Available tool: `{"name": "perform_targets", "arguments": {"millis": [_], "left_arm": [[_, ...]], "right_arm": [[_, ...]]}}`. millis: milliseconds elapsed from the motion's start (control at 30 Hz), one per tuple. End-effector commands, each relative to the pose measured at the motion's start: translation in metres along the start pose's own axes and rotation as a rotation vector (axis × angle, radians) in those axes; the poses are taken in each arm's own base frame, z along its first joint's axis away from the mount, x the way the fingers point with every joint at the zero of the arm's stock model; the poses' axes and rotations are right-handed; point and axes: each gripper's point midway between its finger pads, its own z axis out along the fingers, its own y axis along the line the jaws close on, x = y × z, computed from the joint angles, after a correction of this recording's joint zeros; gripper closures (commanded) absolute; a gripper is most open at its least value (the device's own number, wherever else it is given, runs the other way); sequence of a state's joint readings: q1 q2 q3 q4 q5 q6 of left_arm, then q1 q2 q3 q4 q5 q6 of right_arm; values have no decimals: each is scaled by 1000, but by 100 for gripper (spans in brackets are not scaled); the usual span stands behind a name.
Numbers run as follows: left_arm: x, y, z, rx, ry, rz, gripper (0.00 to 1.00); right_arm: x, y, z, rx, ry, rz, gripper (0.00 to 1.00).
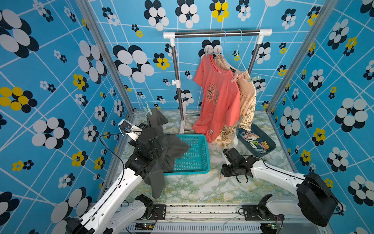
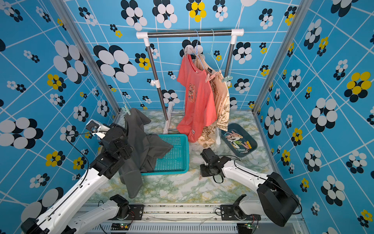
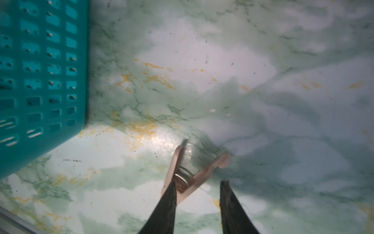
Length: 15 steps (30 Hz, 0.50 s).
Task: Use clothespins to secure the t-shirt on both sides of the hanger
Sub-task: Place the clothespin at the center of the board, then open the clothespin at the center of the board.
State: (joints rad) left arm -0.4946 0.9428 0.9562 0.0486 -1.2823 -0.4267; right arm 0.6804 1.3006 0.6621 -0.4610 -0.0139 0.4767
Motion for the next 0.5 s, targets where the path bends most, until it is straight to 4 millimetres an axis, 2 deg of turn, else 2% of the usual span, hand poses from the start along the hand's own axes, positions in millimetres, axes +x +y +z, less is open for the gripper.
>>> {"name": "perform_targets", "arguments": {"millis": [0,100,233,467], "left_arm": [[-2,5,1,-16,-9,-16,100],[-2,5,1,-16,-8,-15,100],[-1,6,1,-21,-10,-13,100],[-2,6,1,-24,-13,-12,100]], "right_arm": [[-4,-13,-21,84,-26,43,58],[0,-23,-28,140,-9,96,54],[5,-10,-19,67,17,196,51],[-5,5,0,23,31,260,49]]}}
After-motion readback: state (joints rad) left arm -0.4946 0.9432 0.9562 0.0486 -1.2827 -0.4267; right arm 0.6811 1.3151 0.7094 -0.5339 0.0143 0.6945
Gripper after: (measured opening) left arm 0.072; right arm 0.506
